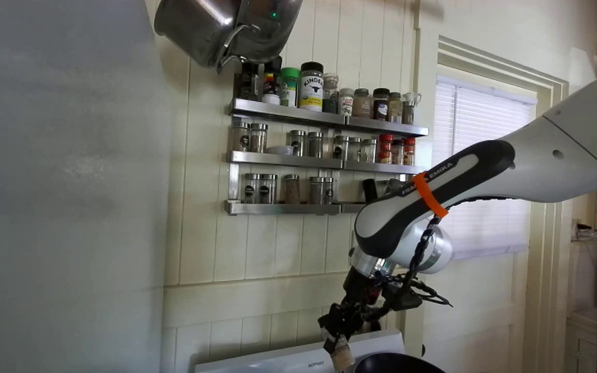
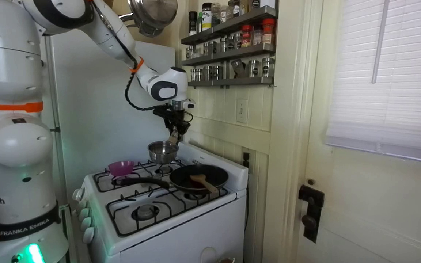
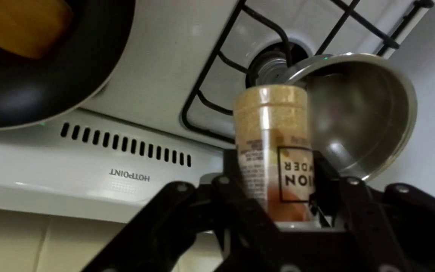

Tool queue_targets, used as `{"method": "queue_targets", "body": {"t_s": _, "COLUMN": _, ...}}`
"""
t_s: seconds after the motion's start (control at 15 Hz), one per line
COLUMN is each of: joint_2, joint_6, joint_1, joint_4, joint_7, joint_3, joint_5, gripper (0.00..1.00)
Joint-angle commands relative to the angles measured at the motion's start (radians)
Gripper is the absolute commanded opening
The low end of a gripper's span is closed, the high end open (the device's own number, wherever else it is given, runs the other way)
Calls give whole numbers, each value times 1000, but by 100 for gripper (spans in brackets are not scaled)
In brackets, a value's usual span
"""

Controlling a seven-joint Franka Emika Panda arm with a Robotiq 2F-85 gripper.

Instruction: Remove one container from the bottom right rack and put it on the stove

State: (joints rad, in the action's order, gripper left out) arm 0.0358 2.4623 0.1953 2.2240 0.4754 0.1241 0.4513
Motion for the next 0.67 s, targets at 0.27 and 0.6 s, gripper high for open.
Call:
{"method": "queue_targets", "body": {"t_s": 0.27, "joint_2": 120, "joint_6": -105, "joint_1": -67, "joint_4": -84, "joint_7": -85, "joint_3": 13, "joint_5": -18, "gripper": 23}}
{"method": "queue_targets", "body": {"t_s": 0.6, "joint_2": 199, "joint_6": -126, "joint_1": -83, "joint_4": -140, "joint_7": -103, "joint_3": 25, "joint_5": -18, "gripper": 23}}
